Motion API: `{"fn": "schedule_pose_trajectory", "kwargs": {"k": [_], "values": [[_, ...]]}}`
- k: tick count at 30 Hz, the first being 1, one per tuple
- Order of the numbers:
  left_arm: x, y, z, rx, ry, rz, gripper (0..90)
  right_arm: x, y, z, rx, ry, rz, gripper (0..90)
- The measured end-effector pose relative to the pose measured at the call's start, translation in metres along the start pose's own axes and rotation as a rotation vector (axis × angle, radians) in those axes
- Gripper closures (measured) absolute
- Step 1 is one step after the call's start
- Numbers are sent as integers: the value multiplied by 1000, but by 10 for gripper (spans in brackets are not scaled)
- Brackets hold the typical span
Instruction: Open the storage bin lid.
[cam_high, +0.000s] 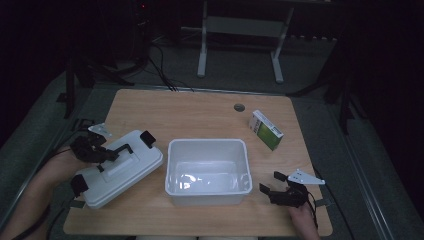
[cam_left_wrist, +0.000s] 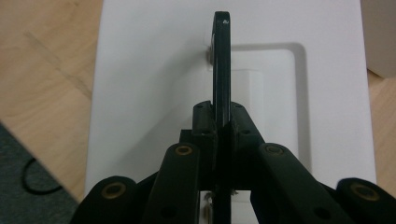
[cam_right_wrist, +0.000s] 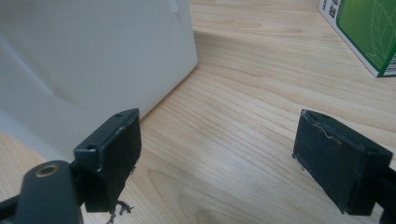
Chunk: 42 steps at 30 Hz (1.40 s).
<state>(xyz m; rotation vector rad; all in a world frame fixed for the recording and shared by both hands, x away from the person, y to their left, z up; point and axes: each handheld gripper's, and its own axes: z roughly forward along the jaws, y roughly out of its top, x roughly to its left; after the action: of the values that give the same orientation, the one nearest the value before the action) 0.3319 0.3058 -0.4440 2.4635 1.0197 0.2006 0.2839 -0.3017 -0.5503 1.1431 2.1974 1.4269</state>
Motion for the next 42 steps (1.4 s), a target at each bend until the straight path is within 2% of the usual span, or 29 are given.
{"fn": "schedule_pose_trajectory", "kwargs": {"k": [6,13,14,19,23,28,29,30,31,32,33,34,36,37,38,39,41,42], "values": [[0,-3,26,15,-23,-16,837,0,0,0,1,0,-2,149],[0,-1,42,9,-44,-26,837,0,-1,0,2,2,-5,149],[-1,0,46,21,-49,-19,836,0,-1,0,3,2,-3,149],[-1,0,53,30,-69,-27,836,0,-1,-1,2,3,-5,149],[1,-2,55,17,-84,-45,836,-1,-2,-1,2,2,0,149],[4,-2,54,14,-64,-55,815,-4,-2,-3,-6,-4,16,149],[6,-2,53,4,-56,-71,815,-4,-2,-3,-6,-4,16,149],[8,-2,52,-13,-59,-88,762,-5,-1,-6,-16,-16,20,148],[10,-3,50,-23,-59,-98,762,-5,-1,-6,-16,-16,20,148],[11,-3,49,-16,-50,-105,666,-8,1,-9,-23,-25,38,148],[11,-3,49,-16,-50,-105,608,-8,1,-9,-23,-25,38,148],[10,-3,49,0,-15,-100,576,-12,2,-11,-24,-40,53,149],[10,-3,47,-9,10,-101,451,-15,5,-14,-8,-41,78,149],[10,-3,47,-9,10,-101,443,-15,5,-14,-8,-41,78,149],[12,-4,45,-31,9,-122,443,-15,7,-15,5,-55,80,149],[12,-5,44,-41,7,-128,344,-15,12,-16,27,-72,68,144],[13,-6,43,-50,4,-140,334,-16,16,-17,39,-64,41,124],[12,-7,43,-49,-4,-137,287,-17,19,-17,44,-56,41,125]]}}
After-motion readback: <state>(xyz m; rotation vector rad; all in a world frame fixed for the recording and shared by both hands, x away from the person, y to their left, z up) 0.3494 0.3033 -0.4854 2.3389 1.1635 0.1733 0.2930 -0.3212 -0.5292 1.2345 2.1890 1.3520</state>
